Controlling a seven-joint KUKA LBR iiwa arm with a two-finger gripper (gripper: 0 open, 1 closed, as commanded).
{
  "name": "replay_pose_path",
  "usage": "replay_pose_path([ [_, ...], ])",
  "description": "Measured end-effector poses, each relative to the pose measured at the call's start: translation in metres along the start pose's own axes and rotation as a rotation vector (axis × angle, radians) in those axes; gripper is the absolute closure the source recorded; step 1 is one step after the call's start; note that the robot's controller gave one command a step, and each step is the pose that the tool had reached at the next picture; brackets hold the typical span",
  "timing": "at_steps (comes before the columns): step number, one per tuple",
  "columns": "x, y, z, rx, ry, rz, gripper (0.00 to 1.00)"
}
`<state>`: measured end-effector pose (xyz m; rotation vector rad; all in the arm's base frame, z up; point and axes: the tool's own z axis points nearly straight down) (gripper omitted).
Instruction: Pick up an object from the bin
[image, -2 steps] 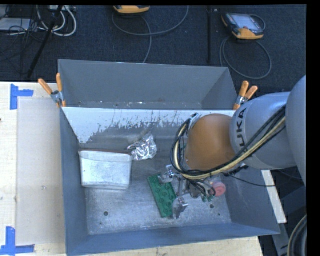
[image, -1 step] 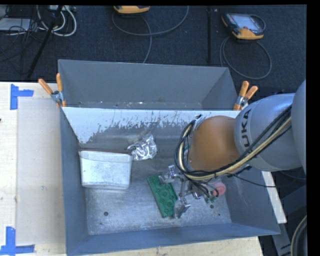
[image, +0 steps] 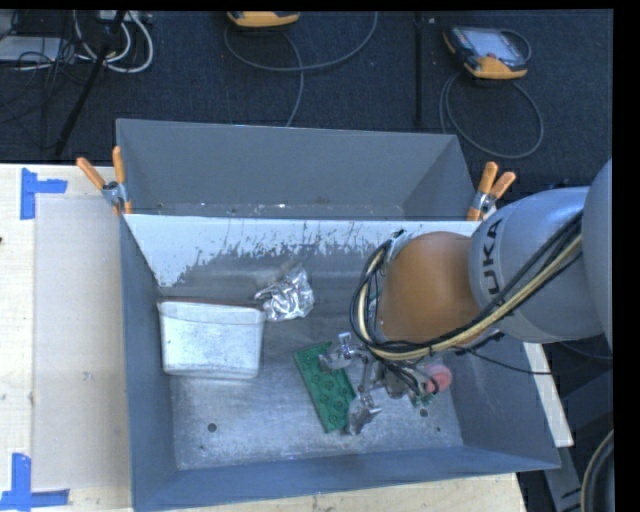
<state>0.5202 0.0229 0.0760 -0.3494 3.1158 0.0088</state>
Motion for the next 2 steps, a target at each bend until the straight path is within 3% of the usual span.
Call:
replay_pose_path([
  [1, -0.001, 0.002, -0.007, 0.002, 0.004, -0.001, 1.00],
  [2, -0.004, 0.003, -0.110, 0.006, 0.000, 0.003, 1.00],
])
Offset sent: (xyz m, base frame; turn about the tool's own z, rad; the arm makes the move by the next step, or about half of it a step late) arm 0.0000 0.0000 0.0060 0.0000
